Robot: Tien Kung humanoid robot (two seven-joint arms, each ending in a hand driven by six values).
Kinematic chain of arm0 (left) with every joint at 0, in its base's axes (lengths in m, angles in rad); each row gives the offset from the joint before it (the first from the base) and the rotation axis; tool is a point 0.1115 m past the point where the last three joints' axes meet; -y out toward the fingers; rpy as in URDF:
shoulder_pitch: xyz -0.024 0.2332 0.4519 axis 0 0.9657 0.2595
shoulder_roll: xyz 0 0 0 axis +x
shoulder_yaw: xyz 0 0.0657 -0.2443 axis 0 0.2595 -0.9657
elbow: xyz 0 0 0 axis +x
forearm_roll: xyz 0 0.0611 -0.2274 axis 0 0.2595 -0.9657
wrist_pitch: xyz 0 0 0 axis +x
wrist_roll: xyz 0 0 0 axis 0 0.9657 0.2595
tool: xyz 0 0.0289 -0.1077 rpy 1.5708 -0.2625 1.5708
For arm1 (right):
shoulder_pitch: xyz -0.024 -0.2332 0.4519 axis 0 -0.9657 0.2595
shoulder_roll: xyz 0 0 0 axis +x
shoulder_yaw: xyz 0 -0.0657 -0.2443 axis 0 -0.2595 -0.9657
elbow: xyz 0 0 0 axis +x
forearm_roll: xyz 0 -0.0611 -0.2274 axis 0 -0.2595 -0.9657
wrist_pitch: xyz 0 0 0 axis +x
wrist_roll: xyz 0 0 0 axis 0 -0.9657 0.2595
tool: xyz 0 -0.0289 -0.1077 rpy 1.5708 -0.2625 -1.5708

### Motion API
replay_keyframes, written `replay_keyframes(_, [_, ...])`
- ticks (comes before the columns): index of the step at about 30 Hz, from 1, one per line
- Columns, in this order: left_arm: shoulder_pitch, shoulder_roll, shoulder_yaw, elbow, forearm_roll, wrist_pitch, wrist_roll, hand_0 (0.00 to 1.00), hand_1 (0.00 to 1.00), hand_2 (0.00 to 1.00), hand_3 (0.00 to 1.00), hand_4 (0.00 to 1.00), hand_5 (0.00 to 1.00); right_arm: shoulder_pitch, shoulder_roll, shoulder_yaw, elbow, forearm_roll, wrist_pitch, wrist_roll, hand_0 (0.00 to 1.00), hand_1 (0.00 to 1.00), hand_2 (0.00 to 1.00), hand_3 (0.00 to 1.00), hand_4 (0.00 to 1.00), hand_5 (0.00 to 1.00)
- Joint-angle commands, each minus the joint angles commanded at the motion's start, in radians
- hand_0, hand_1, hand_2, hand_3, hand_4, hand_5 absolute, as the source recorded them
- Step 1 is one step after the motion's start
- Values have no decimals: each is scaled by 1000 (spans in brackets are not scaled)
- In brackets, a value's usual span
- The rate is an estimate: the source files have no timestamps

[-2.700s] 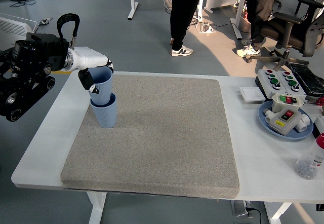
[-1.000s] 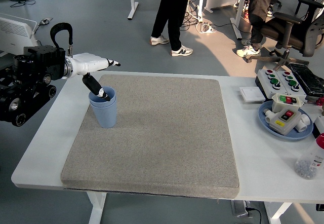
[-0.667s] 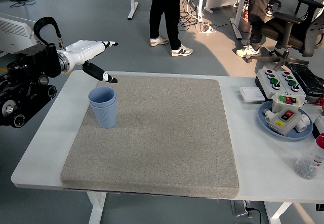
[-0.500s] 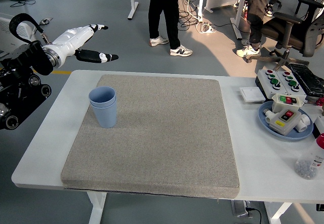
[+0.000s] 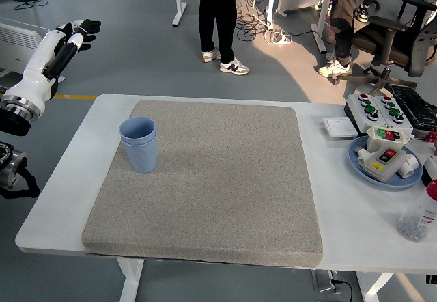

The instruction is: Push cup pick cup insert cup

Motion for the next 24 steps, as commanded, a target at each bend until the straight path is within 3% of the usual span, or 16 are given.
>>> replay_keyframes(6, [249,-73,-120,-126,-216,-29,-71,866,887,913,867,616,998,-4,1,17,0,-5,-6,-1,528,546,502,599,199,998])
replay_keyframes(12, [481,-202,-189,-206,-222,-49,-131,875,890,908,863,624,998,0,-2,38,0,-26,-9,-3,528,546,503,599,199,998])
replay_keyframes(16, [604,-259,-174,-246,-226,-30,-187,875,890,908,863,624,998,1,-4,52,0,-45,-8,-5,528,546,503,599,199,998])
replay_keyframes(20, [683,-276,-133,-252,-208,17,-238,881,897,920,873,627,998,1,-5,50,0,-42,-8,-6,528,546,504,598,200,998])
replay_keyframes(24, [701,-282,-111,-234,-236,32,-237,871,888,905,862,617,998,1,-5,51,0,-43,-8,-7,528,546,504,598,198,998])
